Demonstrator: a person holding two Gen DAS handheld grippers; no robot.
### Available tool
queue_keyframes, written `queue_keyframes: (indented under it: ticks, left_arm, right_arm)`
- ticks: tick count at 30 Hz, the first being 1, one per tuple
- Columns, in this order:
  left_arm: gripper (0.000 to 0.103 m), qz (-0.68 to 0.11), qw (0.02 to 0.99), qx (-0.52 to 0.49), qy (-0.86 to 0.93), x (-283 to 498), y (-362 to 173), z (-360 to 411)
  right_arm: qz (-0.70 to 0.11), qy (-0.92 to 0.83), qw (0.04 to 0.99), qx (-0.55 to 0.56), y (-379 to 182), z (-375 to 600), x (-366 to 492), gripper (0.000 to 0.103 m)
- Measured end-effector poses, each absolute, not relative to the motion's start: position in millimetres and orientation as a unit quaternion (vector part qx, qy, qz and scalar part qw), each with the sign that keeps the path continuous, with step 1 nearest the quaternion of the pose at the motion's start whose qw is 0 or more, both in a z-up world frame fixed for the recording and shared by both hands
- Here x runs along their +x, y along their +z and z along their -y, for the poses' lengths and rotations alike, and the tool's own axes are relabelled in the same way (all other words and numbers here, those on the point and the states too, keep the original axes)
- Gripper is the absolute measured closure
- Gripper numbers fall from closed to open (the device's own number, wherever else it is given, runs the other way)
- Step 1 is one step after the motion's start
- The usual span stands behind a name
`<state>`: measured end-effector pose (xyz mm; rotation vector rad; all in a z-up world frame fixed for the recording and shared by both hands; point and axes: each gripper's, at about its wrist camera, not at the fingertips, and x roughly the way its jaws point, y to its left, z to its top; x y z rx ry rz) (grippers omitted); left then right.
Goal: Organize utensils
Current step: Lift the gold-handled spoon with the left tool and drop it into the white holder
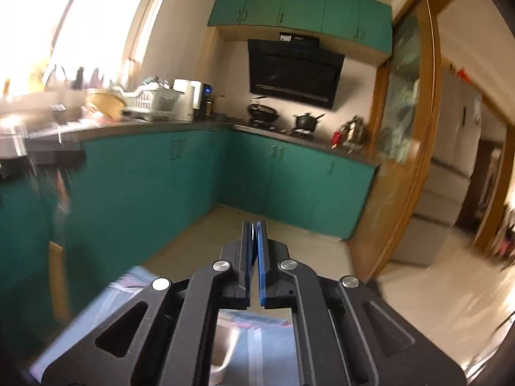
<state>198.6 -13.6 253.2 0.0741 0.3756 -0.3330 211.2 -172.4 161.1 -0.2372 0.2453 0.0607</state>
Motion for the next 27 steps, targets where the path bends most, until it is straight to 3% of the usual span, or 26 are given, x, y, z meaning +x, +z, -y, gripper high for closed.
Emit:
queue_keyframes:
  ticks: [4,10,20,24,27]
  left_arm:
    - [0.071,-0.199,0.966,0.013,-0.165,225.3,238.7,21.9]
    - [0.071,-0.240,0.958,-0.032,-0.153,271.4,175.9,16.1]
    - [0.075,-0.289,0.941,-0.049,-0.170,269.1,116.1,7.0]
    - [0.075,-0.286,0.942,-0.049,-0.169,254.4,117.9,1.3]
    - [0.071,-0.278,0.946,-0.038,-0.161,232.2,115.4,-6.2]
  right_arm:
    - [-0.137,0.026,0.984,-0.113,131.0,181.2,239.3,0.099]
    - [-0.149,0.053,0.984,-0.080,99.1,193.8,249.0,0.099]
    - [-0.187,0.094,0.970,-0.122,62.7,172.0,240.5,0.098]
    - [-0.203,0.106,0.968,-0.102,58.8,175.4,234.0,0.088]
    - [-0.200,0.111,0.970,-0.078,65.9,186.3,212.9,0.086]
